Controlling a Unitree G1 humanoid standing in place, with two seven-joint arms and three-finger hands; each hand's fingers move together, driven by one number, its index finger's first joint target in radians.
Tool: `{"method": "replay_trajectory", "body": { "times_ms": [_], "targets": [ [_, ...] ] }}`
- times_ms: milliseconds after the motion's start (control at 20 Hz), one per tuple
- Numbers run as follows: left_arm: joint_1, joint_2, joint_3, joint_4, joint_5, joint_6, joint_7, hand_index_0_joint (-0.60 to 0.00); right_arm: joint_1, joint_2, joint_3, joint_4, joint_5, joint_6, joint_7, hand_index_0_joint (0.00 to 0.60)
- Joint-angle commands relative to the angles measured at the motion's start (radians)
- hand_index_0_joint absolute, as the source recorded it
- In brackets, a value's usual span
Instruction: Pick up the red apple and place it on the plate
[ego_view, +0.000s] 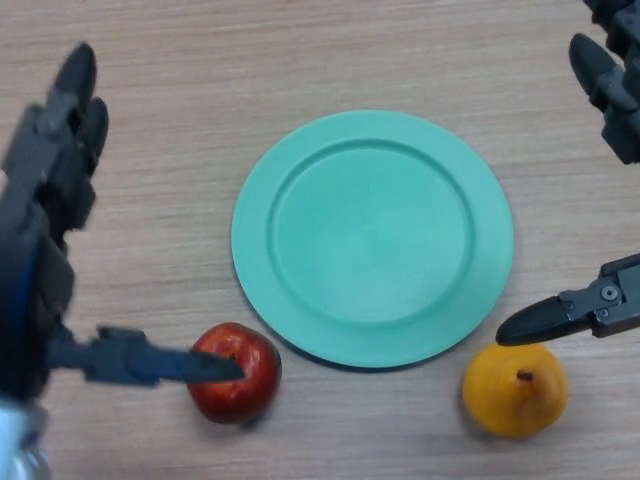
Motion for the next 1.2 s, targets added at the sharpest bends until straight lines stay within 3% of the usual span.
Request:
{"method": "replay_trajectory", "body": {
  "times_ms": [50, 200, 350, 500, 800, 900, 1150, 1200],
  "targets": [
    [0.070, 0.014, -0.038, -0.043, 0.076, -0.167, 0.052, 0.000, -0.040, -0.019, -0.036, -0.045, 0.001, -0.092, -0.004, 0.000],
    [0.128, 0.013, -0.056, 0.000, 0.117, -0.211, 0.124, 0.000, -0.048, -0.005, -0.052, -0.057, 0.056, -0.062, -0.026, 0.000],
    [0.163, 0.013, -0.088, 0.142, 0.140, -0.354, 0.180, 0.000, -0.048, -0.003, -0.043, -0.075, 0.085, -0.025, -0.067, 0.000],
    [0.187, 0.013, -0.115, 0.246, 0.203, -0.443, 0.208, 0.000, -0.045, 0.003, -0.025, -0.093, 0.101, 0.000, -0.090, 0.000],
    [0.163, 0.026, -0.135, 0.429, 0.172, -0.525, 0.219, 0.000, -0.079, 0.003, -0.021, -0.101, 0.121, 0.017, -0.143, 0.000],
    [0.146, 0.024, -0.138, 0.428, 0.124, -0.442, 0.187, 0.000, -0.080, 0.000, -0.019, -0.098, 0.117, 0.011, -0.150, 0.000],
    [0.077, 0.013, -0.152, 0.476, 0.140, -0.299, 0.240, 0.000, -0.068, -0.013, -0.075, -0.072, 0.148, -0.010, -0.160, 0.000],
    [0.075, 0.013, -0.152, 0.476, 0.141, -0.293, 0.241, -0.100, -0.068, -0.015, -0.076, -0.072, 0.148, -0.010, -0.159, 0.000]
  ]
}}
